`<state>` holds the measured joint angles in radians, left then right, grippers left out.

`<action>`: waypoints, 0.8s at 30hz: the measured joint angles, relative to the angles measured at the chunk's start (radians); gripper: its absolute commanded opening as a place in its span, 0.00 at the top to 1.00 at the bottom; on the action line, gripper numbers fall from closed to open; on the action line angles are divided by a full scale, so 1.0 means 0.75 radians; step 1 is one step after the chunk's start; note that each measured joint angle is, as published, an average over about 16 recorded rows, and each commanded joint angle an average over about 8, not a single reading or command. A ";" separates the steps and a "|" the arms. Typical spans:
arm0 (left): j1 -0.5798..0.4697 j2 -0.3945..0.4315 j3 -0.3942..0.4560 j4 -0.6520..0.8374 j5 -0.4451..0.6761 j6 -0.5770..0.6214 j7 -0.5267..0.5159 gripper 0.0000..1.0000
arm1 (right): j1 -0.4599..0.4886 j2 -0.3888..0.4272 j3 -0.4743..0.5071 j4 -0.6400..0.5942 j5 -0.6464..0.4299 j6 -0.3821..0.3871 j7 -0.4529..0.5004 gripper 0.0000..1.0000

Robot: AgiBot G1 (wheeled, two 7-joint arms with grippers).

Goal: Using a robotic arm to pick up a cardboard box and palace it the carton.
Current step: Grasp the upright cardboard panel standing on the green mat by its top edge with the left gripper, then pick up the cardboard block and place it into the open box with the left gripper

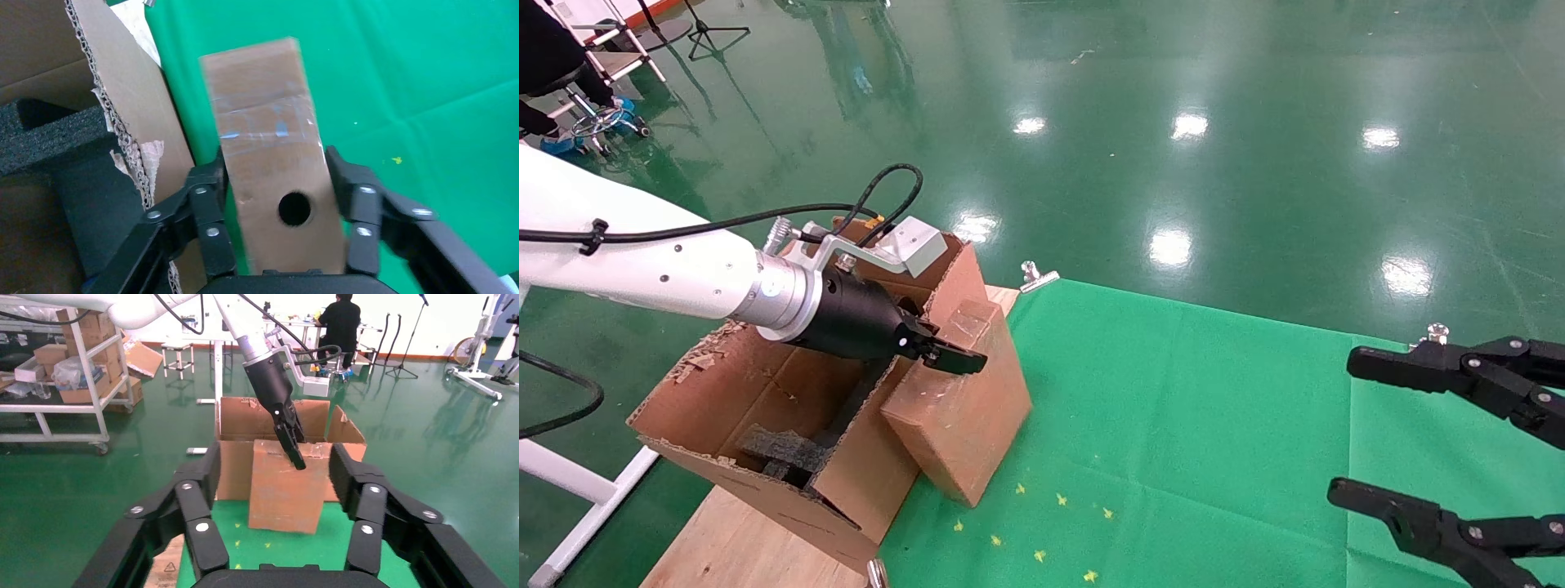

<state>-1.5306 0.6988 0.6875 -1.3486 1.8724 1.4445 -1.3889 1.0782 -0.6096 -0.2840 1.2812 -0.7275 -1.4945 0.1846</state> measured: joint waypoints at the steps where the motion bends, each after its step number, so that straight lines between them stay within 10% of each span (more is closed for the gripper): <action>1: -0.003 -0.001 -0.002 0.002 -0.004 0.001 0.008 1.00 | 0.000 0.000 0.000 0.000 0.000 0.000 0.000 0.00; 24: -0.513 -0.211 -0.197 0.408 -0.207 0.129 0.711 1.00 | 0.001 0.000 -0.002 -0.001 0.001 0.000 -0.001 0.00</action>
<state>-1.9151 0.5402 0.5396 -1.0428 1.7172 1.5412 -0.8559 1.0789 -0.6093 -0.2854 1.2804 -0.7267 -1.4943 0.1837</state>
